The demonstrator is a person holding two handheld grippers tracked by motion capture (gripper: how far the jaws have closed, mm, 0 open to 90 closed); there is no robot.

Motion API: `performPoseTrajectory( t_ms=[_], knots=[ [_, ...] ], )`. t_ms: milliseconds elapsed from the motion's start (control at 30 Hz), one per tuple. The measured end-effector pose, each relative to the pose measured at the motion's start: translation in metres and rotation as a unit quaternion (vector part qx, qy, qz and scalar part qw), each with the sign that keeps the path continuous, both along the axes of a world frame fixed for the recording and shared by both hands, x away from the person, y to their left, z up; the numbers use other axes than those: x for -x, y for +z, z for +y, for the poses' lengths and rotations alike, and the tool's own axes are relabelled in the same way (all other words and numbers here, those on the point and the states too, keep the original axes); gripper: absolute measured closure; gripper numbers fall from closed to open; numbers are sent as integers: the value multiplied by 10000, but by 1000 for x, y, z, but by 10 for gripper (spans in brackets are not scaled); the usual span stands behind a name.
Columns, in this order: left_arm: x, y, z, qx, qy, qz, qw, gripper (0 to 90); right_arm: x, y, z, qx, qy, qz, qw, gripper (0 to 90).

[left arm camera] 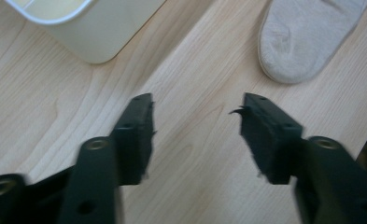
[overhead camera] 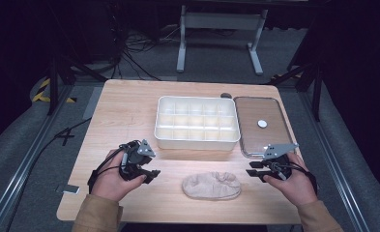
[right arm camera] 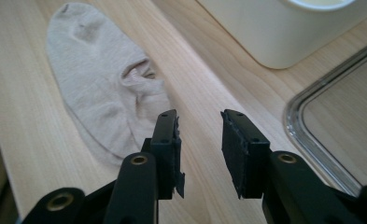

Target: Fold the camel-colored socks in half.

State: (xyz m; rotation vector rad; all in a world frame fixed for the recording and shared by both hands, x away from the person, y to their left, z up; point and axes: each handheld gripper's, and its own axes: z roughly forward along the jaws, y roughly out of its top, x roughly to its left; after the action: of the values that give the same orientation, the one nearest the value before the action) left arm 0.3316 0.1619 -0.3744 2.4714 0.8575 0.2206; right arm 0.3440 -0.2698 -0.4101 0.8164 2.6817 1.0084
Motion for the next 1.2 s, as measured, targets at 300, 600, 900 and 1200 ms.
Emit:
performPoseTrajectory(
  t_ms=[300, 600, 900, 1200],
  knots=[
    [1, -2, -5, 306, -219, 152, 9992, 392, 3, -1, 6, 101, 120, 207, 9997, 729],
    [6, 3, -16, 400, -209, 253, 9987, 438, 9, 4, 13, -290, 13, 274, 9992, 852],
    [11, 5, -20, 423, -219, 150, 9988, 434, 13, -6, 41, -305, 316, 321, 9985, 877],
    [12, 1, -21, 399, -186, 200, 9988, 426, 18, -13, 63, -584, 520, 273, 9966, 891]
  ],
)
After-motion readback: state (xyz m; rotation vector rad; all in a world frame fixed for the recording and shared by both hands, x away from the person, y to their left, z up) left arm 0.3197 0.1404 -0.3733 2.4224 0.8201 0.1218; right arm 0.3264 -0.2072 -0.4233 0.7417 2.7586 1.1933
